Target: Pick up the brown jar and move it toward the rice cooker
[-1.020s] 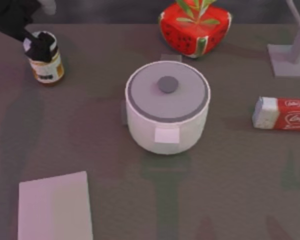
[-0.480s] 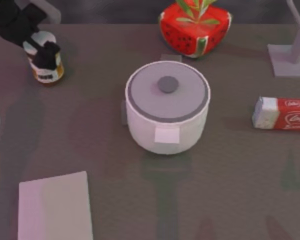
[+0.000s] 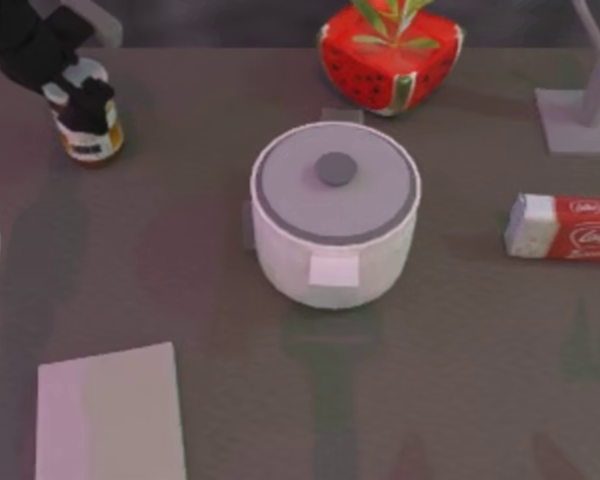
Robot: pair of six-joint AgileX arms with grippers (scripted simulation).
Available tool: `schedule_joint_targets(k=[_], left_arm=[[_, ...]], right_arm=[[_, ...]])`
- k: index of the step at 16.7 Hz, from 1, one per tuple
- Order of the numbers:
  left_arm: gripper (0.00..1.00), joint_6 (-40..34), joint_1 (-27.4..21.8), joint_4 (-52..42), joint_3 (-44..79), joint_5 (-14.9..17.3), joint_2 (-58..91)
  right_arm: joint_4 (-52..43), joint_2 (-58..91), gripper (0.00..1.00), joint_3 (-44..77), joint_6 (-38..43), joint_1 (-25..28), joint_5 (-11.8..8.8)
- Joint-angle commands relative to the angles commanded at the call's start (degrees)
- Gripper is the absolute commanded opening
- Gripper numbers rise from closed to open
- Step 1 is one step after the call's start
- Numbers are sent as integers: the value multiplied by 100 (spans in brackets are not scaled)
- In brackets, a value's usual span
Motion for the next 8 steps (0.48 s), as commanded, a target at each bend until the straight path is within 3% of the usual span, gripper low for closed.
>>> schedule_joint_targets(k=[4, 8], left_arm=[[2, 0, 0, 0, 0, 0, 0], [0, 0, 0, 0, 0, 0, 0]], right_arm=[[0, 0, 100, 0, 0, 0, 0], [0, 0, 100, 0, 0, 0, 0]])
